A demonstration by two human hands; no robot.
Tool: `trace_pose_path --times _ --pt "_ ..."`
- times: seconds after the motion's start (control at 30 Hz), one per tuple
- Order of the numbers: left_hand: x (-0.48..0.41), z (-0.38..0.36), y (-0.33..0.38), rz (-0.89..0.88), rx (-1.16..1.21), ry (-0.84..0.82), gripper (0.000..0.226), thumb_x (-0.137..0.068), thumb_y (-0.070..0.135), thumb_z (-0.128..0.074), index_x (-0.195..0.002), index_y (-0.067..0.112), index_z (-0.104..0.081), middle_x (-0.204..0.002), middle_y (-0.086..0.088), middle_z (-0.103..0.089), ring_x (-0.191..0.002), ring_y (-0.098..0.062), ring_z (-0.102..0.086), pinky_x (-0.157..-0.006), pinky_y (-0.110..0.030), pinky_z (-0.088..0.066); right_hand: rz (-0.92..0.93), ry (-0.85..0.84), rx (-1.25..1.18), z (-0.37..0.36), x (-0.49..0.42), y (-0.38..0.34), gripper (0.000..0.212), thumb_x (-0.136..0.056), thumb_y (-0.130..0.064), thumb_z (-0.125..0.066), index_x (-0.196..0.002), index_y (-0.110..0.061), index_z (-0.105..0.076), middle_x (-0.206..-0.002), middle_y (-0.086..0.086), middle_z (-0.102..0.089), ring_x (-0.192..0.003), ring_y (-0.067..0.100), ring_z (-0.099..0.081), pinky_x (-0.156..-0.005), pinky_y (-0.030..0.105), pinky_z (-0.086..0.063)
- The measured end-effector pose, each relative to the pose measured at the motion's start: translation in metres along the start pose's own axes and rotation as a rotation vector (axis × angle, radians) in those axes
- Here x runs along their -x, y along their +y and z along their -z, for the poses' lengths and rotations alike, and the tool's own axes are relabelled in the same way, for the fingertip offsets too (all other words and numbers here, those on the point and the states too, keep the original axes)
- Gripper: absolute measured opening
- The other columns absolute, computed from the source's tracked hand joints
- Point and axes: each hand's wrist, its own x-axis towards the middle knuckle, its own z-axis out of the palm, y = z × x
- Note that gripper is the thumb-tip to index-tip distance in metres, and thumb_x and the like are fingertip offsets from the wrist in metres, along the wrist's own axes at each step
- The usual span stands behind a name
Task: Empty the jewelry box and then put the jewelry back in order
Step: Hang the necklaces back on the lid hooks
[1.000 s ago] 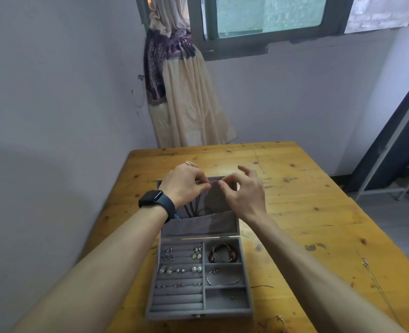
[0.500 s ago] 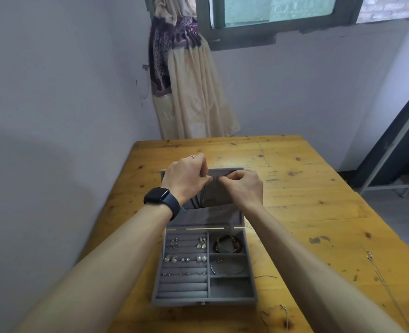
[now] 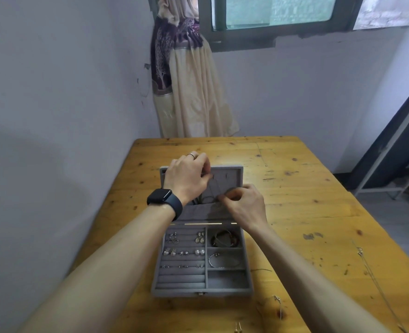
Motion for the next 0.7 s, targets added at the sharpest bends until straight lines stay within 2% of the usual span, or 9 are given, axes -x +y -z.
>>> trace_pose_path --times 0.2,0.3,0.37,0.43,0.5,0.57,0.63,0.7 --pt "0.004 0.003 0.0 -0.005 0.009 -0.058 0.014 -0.086 0.034 -0.066 -0.095 0.028 -0.056 -0.105 0.007 -0.059 -0.094 -0.02 -0.056 -0.088 -0.035 -0.039 0.043 -0.019 0.007 0.0 0.007 0.004 0.018 -0.081 -0.046 -0.072 -0.085 -0.029 -0.076 -0.102 -0.006 -0.057 -0.099 0.013 -0.058 -0.085 0.024 -0.05" --pt "0.004 0.006 0.0 0.0 0.022 -0.093 0.014 -0.085 0.032 -0.065 -0.096 0.028 -0.056 -0.109 0.007 -0.058 -0.096 -0.019 -0.054 -0.089 -0.034 -0.038 0.083 0.099 -0.082 0.002 0.023 0.008 0.016 -0.083 -0.037 -0.072 -0.095 -0.026 -0.072 -0.11 -0.006 -0.055 -0.107 0.01 -0.054 -0.087 0.015 -0.04" --pt "0.005 0.007 0.001 0.005 0.009 -0.099 0.015 -0.083 0.026 -0.064 -0.097 0.028 -0.057 -0.109 0.006 -0.057 -0.095 -0.021 -0.054 -0.089 -0.035 -0.038 0.095 0.217 -0.054 0.003 0.037 0.013 0.019 -0.083 -0.031 -0.072 -0.1 -0.023 -0.066 -0.113 -0.003 -0.051 -0.11 0.013 -0.048 -0.088 0.015 -0.034" --pt "0.006 0.007 0.001 0.008 -0.006 -0.1 0.02 -0.081 0.018 -0.064 -0.097 0.027 -0.057 -0.11 0.004 -0.057 -0.095 -0.022 -0.055 -0.089 -0.036 -0.039 0.114 0.222 0.098 0.001 0.047 0.016 0.024 -0.084 -0.04 -0.07 -0.1 -0.024 -0.063 -0.106 -0.004 -0.053 -0.103 0.014 -0.047 -0.081 0.019 -0.037" --pt "0.007 0.007 0.001 0.014 -0.009 -0.099 0.023 -0.081 0.013 -0.064 -0.098 0.027 -0.057 -0.111 0.005 -0.057 -0.096 -0.023 -0.055 -0.089 -0.036 -0.039 0.107 0.134 0.311 -0.003 0.052 0.013 0.034 -0.085 -0.059 -0.062 -0.097 -0.027 -0.066 -0.096 -0.008 -0.06 -0.092 0.014 -0.052 -0.073 0.028 -0.044" --pt "0.008 0.007 0.001 0.014 -0.006 -0.094 0.023 -0.081 0.014 -0.065 -0.098 0.028 -0.057 -0.111 0.005 -0.057 -0.096 -0.023 -0.055 -0.089 -0.036 -0.04 0.067 0.066 0.382 -0.006 0.052 0.004 0.043 -0.086 -0.069 -0.056 -0.095 -0.03 -0.072 -0.091 -0.01 -0.066 -0.084 0.015 -0.059 -0.068 0.029 -0.046" --pt "0.009 0.009 0.002 0.008 -0.004 -0.09 0.021 -0.081 0.016 -0.065 -0.097 0.028 -0.057 -0.11 0.006 -0.058 -0.096 -0.022 -0.056 -0.088 -0.036 -0.041 0.037 0.06 0.376 -0.008 0.048 -0.005 0.041 -0.088 -0.068 -0.054 -0.099 -0.034 -0.074 -0.092 -0.01 -0.069 -0.081 0.017 -0.063 -0.067 0.028 -0.046" --pt "0.01 0.011 0.003 0.003 0.0 -0.084 0.021 -0.081 0.016 -0.064 -0.096 0.028 -0.058 -0.11 0.007 -0.058 -0.095 -0.022 -0.056 -0.087 -0.035 -0.04 0.019 0.064 0.409 -0.009 0.044 -0.012 0.038 -0.092 -0.061 -0.052 -0.098 -0.03 -0.074 -0.091 -0.007 -0.069 -0.078 0.02 -0.062 -0.067 0.03 -0.047"
